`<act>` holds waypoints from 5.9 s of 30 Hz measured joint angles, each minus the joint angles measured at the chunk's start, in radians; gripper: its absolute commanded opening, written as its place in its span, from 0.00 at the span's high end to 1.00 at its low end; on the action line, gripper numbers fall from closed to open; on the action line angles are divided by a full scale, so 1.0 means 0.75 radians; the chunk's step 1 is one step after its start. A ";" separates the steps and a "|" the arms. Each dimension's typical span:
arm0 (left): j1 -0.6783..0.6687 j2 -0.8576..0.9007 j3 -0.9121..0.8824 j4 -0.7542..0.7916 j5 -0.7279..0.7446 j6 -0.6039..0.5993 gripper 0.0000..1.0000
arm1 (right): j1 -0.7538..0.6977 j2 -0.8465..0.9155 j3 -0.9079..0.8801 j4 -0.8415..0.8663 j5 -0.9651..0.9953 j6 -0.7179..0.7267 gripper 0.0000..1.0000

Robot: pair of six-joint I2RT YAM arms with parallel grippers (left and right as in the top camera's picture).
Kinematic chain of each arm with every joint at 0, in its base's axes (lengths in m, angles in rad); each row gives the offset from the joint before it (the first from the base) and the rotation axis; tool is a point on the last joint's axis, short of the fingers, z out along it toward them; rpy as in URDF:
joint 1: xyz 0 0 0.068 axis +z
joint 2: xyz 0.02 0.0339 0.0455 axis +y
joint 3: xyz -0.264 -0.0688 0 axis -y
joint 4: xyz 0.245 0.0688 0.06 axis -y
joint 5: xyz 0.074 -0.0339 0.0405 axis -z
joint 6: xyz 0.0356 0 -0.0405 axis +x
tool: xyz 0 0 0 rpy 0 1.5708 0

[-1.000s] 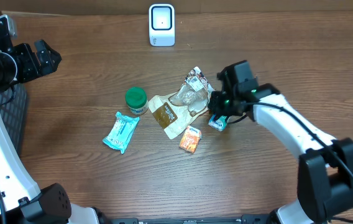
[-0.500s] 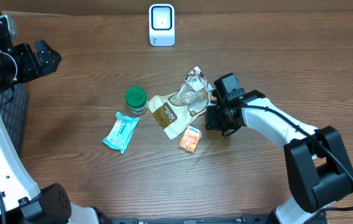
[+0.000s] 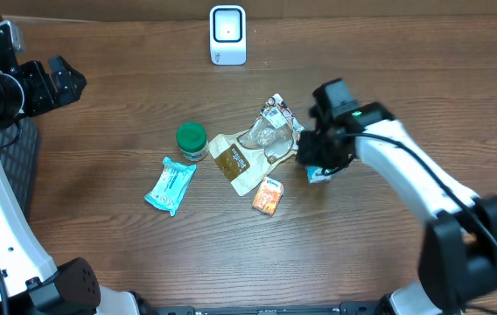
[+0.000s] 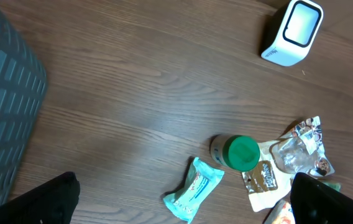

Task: Scan the item barcode
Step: 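Lift the teal pack and move it right, away from the pouch, then raise the teal pack upright with the right gripper, then carry the teal pack up to the white scanner, then hold the teal pack in front of the scanner window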

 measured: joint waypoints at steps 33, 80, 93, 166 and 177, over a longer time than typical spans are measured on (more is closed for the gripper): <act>-0.001 0.000 0.000 0.000 -0.001 0.001 0.00 | -0.327 -0.103 -0.527 0.482 -0.194 -0.042 0.54; 0.000 0.000 0.000 0.001 0.001 0.001 0.00 | -0.327 -0.069 -0.376 1.892 -1.707 0.980 0.96; -0.001 0.000 0.000 0.000 0.005 0.001 0.00 | -0.327 -0.074 -0.373 2.644 -1.735 1.861 0.96; 0.000 0.000 0.000 -0.001 0.009 0.001 0.00 | 0.350 0.647 0.930 1.068 1.044 -0.901 0.96; 0.000 0.000 0.000 0.000 0.008 0.001 0.00 | 0.345 0.941 0.930 1.407 0.987 -1.399 0.96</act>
